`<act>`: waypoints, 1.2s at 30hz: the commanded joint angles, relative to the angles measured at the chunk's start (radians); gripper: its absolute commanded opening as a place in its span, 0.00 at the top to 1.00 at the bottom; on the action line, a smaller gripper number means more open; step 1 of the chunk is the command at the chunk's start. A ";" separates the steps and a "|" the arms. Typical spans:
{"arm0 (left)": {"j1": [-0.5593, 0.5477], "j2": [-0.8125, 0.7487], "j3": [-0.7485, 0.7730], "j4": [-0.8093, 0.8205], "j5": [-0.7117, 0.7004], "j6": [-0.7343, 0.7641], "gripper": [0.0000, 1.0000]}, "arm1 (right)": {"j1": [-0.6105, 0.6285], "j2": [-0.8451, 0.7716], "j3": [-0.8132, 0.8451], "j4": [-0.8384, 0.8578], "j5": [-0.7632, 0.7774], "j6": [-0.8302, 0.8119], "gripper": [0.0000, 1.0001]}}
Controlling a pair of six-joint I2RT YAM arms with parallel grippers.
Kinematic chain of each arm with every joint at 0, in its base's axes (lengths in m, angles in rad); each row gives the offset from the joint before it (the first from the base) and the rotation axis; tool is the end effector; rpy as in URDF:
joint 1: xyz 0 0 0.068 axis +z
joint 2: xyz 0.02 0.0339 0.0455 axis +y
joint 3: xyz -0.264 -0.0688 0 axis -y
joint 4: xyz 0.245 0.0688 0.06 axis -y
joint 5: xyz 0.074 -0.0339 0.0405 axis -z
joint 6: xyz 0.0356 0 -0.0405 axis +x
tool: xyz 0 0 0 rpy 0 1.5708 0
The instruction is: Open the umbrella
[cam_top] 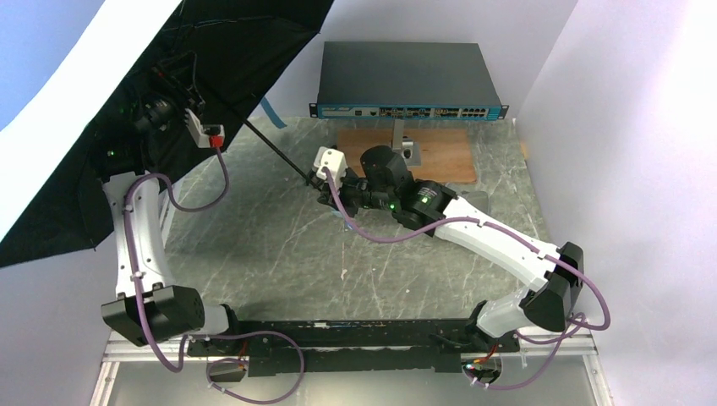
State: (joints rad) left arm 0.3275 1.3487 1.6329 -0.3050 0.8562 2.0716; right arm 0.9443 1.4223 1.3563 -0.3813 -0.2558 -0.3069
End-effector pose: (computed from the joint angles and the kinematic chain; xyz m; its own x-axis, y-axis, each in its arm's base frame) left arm 0.2714 0.0638 0.4953 0.4518 0.7606 0.4662 -0.2248 -0.4087 0.8846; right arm 0.1845 0.2703 0.3714 0.0354 -0.4496 -0.8926 -0.9512 0.2587 -0.1681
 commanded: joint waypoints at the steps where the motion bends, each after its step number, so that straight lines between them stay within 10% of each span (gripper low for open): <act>1: 0.246 0.102 0.197 0.474 -0.801 0.100 0.75 | 0.046 -0.031 -0.198 -0.883 -0.141 -0.128 1.00; 13: 0.281 0.139 0.219 0.507 -0.805 0.095 0.75 | 0.061 -0.044 -0.243 -0.914 -0.133 -0.143 1.00; 23: 0.283 -0.089 -0.131 0.608 -0.475 0.034 1.00 | 0.049 -0.058 -0.034 -0.827 -0.221 -0.128 1.00; 36: 0.281 -0.519 -0.409 0.035 0.108 0.046 1.00 | -0.100 -0.083 0.363 -0.581 -0.414 0.159 0.18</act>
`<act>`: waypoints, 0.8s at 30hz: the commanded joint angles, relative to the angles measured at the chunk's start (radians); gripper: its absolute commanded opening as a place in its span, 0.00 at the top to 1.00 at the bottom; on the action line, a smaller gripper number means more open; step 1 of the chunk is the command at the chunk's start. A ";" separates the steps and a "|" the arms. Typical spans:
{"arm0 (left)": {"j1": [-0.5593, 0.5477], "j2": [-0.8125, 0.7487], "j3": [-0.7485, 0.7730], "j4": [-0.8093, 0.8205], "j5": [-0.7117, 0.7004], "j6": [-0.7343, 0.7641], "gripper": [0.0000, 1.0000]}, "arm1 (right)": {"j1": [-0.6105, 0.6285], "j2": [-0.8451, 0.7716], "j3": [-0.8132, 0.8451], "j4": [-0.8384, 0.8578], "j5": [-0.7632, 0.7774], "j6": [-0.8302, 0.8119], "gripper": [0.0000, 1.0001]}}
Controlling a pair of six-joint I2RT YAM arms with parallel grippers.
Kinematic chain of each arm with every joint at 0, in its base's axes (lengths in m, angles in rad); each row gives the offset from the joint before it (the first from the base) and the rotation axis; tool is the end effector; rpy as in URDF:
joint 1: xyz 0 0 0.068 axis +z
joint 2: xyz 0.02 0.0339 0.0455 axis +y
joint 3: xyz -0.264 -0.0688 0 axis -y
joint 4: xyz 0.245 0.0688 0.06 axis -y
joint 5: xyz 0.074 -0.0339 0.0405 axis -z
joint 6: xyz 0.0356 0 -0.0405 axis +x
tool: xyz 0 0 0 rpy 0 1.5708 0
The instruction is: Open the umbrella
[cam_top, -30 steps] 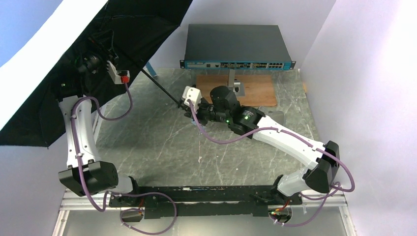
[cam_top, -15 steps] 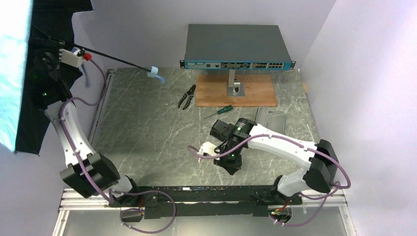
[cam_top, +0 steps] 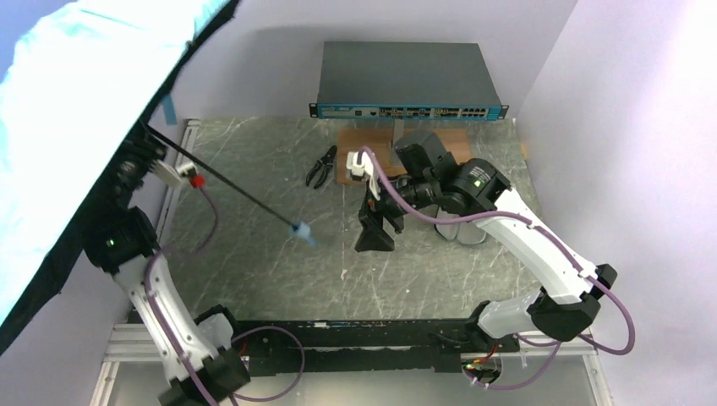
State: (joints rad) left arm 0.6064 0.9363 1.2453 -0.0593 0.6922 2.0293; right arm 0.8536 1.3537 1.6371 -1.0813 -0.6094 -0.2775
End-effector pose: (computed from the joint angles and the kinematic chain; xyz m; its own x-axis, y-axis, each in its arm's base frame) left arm 0.1583 0.0822 0.4828 -0.0276 0.8210 0.5703 -0.2128 -0.5623 0.7991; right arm 0.1514 0.2045 0.4235 -0.2113 -0.5840 -0.7838 -0.9759 0.0809 0.2028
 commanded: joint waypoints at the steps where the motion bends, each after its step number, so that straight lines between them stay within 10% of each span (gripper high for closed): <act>1: -0.001 -0.131 -0.018 -0.279 0.315 0.102 1.00 | -0.011 -0.009 0.101 0.136 -0.054 0.149 0.12; 5: -0.057 -0.193 -0.015 -0.503 0.326 0.194 1.00 | -0.009 0.044 0.160 0.160 -0.051 0.200 0.05; 24: -0.251 -0.218 -0.083 -0.407 0.057 0.171 1.00 | 0.155 0.222 0.086 0.237 -0.299 0.321 0.09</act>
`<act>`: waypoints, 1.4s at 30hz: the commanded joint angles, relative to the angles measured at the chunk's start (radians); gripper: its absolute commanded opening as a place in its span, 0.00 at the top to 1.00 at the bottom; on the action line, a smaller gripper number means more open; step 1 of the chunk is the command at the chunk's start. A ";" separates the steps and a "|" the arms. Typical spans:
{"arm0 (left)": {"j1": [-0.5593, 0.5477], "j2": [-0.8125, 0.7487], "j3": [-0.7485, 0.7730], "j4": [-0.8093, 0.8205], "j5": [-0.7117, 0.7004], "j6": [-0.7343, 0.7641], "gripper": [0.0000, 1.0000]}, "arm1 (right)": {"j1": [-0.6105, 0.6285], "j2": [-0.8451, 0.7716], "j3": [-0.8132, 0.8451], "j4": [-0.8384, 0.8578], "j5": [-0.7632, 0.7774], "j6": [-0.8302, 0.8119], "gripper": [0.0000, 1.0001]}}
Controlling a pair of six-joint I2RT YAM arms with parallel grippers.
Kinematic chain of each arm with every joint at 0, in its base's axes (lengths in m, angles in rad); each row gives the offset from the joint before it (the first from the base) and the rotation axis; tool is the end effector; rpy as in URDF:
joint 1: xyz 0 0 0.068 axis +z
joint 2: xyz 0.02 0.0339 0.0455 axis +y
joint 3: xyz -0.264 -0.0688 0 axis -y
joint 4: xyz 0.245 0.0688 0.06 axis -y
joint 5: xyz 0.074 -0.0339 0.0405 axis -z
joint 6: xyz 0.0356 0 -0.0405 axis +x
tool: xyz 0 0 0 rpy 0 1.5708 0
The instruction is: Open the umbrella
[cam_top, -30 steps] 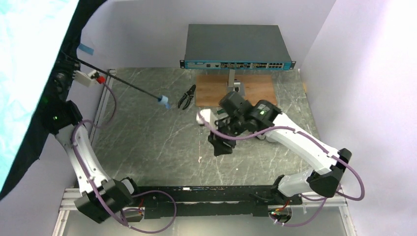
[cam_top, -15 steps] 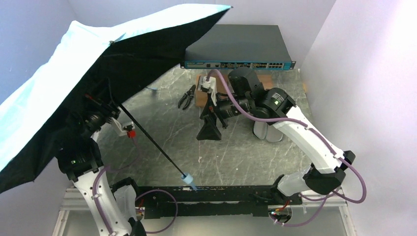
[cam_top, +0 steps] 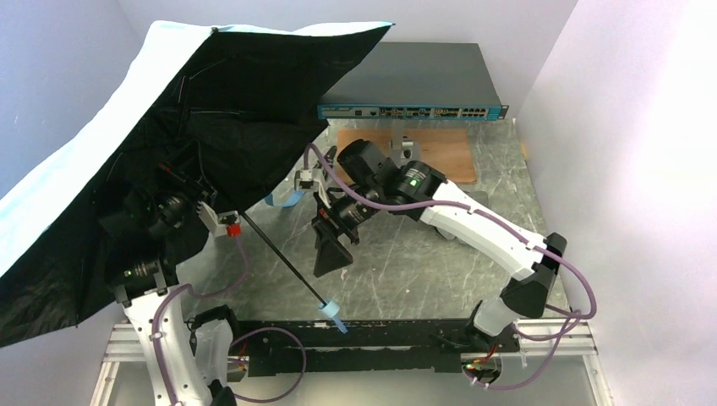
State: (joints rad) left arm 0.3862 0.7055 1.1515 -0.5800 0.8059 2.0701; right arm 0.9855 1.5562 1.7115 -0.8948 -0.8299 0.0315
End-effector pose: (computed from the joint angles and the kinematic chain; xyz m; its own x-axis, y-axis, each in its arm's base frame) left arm 0.1134 0.0184 0.4313 0.4117 0.8237 0.3899 -0.0836 -0.3919 0.9162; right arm 0.1556 0.2824 0.4086 -0.3993 -0.5640 -0.7228 -0.8516 -0.0638 0.5203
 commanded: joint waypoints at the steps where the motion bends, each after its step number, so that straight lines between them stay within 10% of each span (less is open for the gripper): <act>1: -0.038 0.022 0.013 0.122 -0.074 0.129 1.00 | 0.029 0.030 0.015 0.050 -0.083 0.012 0.10; 8: -0.095 0.059 0.001 0.201 -0.155 0.113 1.00 | 0.060 0.078 -0.002 0.060 -0.094 0.024 0.15; 17: -0.168 0.097 -0.018 0.325 -0.258 0.079 1.00 | 0.037 0.131 -0.066 0.019 -0.142 -0.006 0.60; 26: -0.183 0.142 -0.026 0.454 -0.370 0.041 1.00 | 0.006 0.115 -0.175 0.095 -0.264 0.078 0.76; 30: -0.183 0.175 -0.024 0.510 -0.424 0.039 1.00 | -0.006 0.104 -0.208 0.079 -0.288 0.055 1.00; 42: -0.182 0.426 0.092 0.809 -0.750 0.116 0.92 | -0.045 0.135 -0.151 -0.323 -0.205 -0.287 1.00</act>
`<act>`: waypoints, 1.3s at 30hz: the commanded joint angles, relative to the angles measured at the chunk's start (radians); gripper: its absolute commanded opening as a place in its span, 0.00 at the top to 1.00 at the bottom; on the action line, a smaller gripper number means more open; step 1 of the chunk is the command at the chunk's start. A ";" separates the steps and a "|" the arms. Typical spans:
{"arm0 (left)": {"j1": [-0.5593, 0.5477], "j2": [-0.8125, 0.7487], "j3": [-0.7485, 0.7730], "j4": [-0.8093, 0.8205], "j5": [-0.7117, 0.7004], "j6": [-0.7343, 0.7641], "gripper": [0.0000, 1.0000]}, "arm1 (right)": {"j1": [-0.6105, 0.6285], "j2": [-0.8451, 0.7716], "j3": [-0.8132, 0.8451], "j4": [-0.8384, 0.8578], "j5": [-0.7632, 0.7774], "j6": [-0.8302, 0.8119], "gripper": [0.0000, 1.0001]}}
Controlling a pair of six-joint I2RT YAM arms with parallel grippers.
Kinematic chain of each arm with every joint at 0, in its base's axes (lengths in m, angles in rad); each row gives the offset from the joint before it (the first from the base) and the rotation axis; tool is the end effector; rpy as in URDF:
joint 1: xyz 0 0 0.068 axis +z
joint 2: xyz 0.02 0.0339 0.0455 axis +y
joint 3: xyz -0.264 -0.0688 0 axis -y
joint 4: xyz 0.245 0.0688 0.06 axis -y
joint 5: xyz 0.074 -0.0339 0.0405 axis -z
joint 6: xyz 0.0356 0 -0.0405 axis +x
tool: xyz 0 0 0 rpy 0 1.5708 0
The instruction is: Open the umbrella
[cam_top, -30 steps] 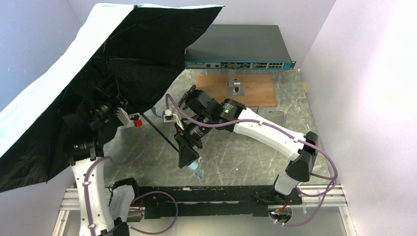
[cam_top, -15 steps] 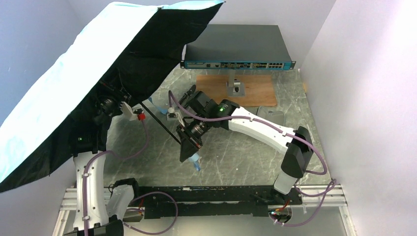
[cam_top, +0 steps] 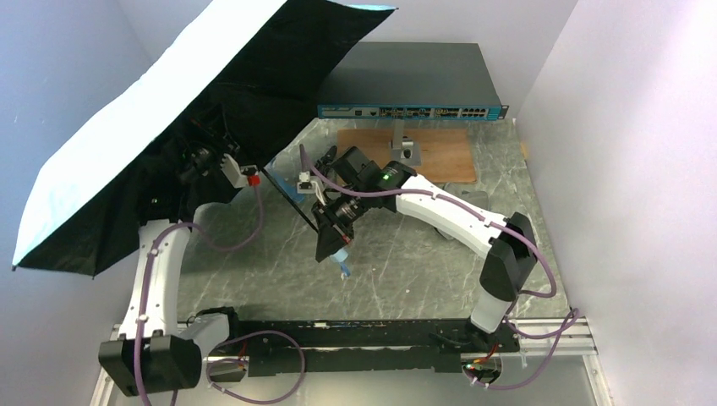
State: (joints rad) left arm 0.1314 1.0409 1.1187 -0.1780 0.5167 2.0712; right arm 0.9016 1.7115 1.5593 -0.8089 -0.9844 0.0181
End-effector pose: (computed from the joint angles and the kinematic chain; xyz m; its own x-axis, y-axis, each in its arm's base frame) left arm 0.2309 0.0128 0.4097 0.3752 0.8191 0.4340 -0.0921 -0.4329 0.8967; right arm 0.2013 0.3023 0.3202 -0.5217 -0.6435 -0.5602 -0.7206 -0.0192 0.6931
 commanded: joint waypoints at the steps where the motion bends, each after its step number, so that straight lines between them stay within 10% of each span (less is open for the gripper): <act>1: 0.073 0.119 0.137 0.429 -0.483 0.128 0.91 | 0.039 -0.010 0.020 -0.454 -0.040 -0.315 1.00; 33: 0.286 0.501 0.622 0.479 -0.760 0.152 0.81 | 0.074 -0.022 -0.038 -0.693 0.101 -0.518 1.00; 39: 0.291 0.440 0.541 0.492 -0.668 0.130 0.98 | 0.074 -0.001 0.005 -0.693 0.089 -0.527 1.00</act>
State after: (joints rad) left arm 0.1505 1.4918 1.6051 -0.4911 0.4725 2.0716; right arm 0.8425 1.7596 1.6344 -0.7811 -0.6209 -0.1719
